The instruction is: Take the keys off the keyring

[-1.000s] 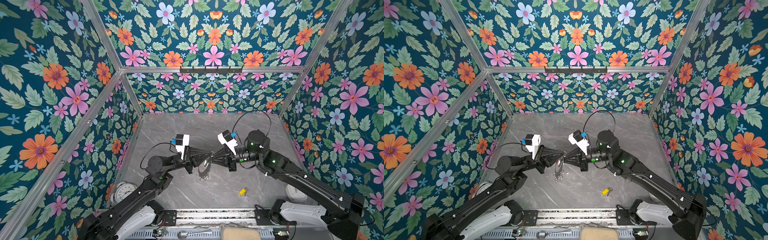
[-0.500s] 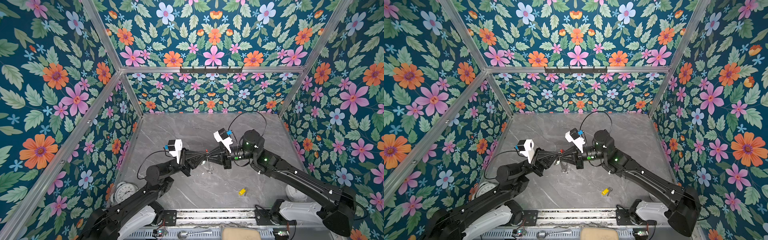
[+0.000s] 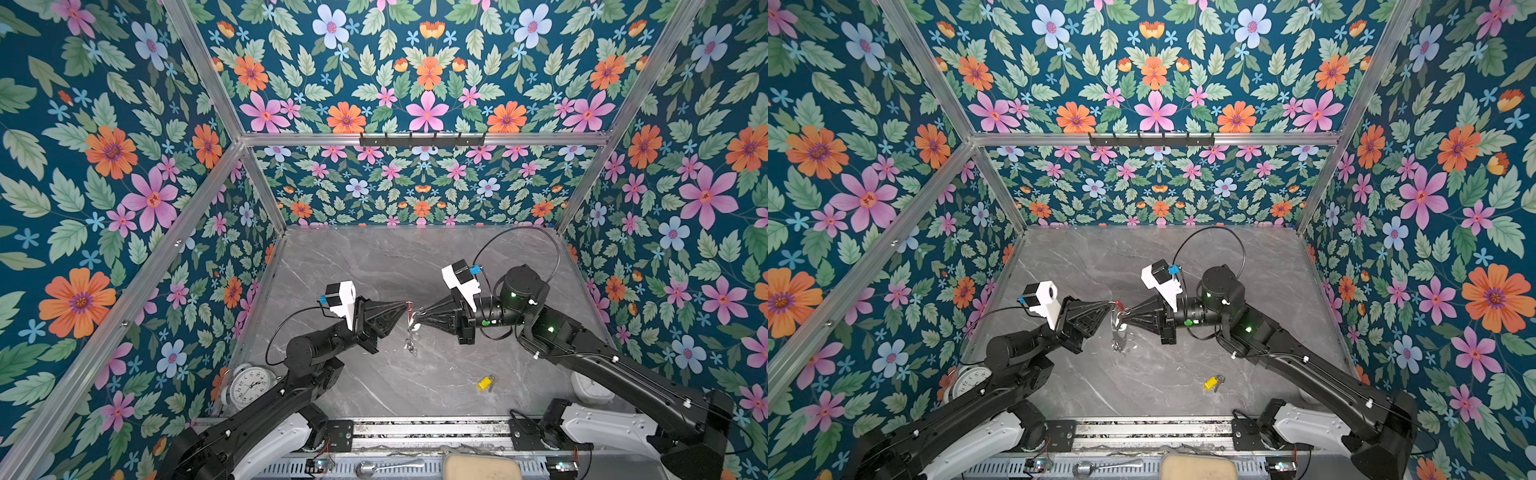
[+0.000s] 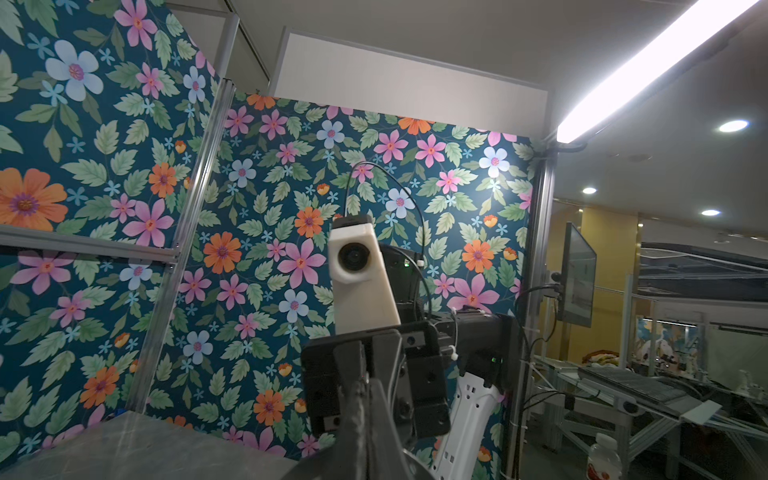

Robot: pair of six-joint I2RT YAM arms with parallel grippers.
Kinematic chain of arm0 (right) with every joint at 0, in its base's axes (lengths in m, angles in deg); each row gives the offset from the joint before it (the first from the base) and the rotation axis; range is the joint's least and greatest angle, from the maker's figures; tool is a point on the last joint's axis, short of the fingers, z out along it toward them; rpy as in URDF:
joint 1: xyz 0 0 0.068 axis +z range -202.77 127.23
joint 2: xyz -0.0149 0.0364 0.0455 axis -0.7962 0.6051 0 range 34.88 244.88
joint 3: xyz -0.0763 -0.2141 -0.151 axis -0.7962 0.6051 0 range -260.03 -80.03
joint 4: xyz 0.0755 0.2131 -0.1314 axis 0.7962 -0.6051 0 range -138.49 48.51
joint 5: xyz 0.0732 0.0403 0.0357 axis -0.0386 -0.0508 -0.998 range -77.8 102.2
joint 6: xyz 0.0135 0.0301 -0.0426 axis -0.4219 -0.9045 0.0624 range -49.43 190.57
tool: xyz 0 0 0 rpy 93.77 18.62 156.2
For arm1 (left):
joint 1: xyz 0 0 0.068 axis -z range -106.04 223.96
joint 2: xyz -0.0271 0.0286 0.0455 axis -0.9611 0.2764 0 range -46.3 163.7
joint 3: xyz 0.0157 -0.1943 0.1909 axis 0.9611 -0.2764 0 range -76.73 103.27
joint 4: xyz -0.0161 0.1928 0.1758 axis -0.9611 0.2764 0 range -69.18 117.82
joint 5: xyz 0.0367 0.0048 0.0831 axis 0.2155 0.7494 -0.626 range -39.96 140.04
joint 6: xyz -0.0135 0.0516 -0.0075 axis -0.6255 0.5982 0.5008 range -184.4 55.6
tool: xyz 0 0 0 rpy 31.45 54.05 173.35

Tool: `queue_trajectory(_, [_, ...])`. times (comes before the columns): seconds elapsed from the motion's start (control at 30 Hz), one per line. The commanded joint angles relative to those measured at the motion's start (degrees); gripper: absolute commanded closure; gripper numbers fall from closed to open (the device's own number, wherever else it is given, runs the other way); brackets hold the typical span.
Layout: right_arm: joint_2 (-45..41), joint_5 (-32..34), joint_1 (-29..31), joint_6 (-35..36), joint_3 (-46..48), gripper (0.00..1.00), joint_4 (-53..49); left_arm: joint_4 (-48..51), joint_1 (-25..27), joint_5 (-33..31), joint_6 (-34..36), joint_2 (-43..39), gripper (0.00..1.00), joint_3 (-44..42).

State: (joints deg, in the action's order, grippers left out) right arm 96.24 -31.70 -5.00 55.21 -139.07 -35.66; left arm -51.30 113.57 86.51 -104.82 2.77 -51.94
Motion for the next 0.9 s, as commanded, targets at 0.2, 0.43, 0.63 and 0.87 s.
queue_trajectory(0.2, [-7.5,7.4,-9.2,0.6,4.7,1.00,-11.4,16.3,-0.1,-5.5,7.8,-5.3,1.00,0.8])
queue_trajectory(0.43, [-4.5,7.3,-15.3,-5.6,16.6,1.00,-7.2,21.7,-0.1,-8.6,9.6,-8.4,1.00,-0.9])
queue_trajectory(0.63, [3.2,9.8,-16.3,-9.3,24.4,1.00,-0.6,23.5,-0.1,-9.4,10.0,-8.8,1.00,-1.5])
queue_trajectory(0.87, [12.3,14.4,-16.3,-10.3,27.3,1.00,3.2,24.1,-0.1,-10.7,10.1,-8.9,1.00,-2.7])
